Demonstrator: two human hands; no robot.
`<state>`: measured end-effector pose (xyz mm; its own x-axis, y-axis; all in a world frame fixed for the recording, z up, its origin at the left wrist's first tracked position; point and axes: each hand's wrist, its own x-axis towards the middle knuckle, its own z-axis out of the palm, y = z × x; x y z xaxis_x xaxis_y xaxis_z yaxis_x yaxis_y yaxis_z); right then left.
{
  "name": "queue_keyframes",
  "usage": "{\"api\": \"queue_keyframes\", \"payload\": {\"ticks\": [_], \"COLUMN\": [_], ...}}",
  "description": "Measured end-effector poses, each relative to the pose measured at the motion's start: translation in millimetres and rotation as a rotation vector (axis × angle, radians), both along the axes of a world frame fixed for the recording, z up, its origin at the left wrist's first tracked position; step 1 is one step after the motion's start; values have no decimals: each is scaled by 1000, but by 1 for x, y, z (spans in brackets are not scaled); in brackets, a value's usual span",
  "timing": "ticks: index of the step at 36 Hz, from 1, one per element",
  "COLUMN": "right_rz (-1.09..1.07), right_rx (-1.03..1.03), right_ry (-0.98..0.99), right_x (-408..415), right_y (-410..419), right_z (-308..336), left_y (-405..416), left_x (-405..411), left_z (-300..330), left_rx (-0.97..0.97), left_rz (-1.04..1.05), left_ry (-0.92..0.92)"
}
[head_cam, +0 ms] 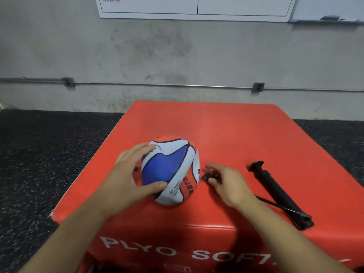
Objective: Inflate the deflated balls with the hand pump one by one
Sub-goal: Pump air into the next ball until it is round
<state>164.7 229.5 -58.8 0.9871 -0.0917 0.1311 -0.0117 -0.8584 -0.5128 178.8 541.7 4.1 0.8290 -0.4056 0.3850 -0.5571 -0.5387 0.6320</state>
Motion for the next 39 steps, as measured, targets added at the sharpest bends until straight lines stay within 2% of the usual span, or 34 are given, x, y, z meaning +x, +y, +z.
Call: {"api": "queue_keyframes", "payload": {"ticks": [5, 10, 14, 18, 22, 30, 39], "right_rz": [-51, 47, 86, 47, 14, 8, 40], "right_rx": [138, 361, 417, 480, 517, 533, 596], "right_ry": [-200, -351, -436, -453, -423, -456, -544], "right_x": [-11, -32, -49, -58, -61, -61, -55], "right_y": [-16, -21, -20, -17, -16, -10, 2], "right_z": [24, 52, 65, 66, 62, 65, 70], "left_y": [-15, -31, -45, -64, -75, -89, -98], "left_x": [3, 3, 5, 5, 8, 6, 0], "left_z": [-2, 3, 5, 4, 2, 2, 3], "left_rx": [7, 66, 177, 141, 47, 118, 105], "left_rz": [90, -8, -1, 67, 0, 22, 21], "left_ry": [-21, 79, -101, -189, -177, -234, -262]}}
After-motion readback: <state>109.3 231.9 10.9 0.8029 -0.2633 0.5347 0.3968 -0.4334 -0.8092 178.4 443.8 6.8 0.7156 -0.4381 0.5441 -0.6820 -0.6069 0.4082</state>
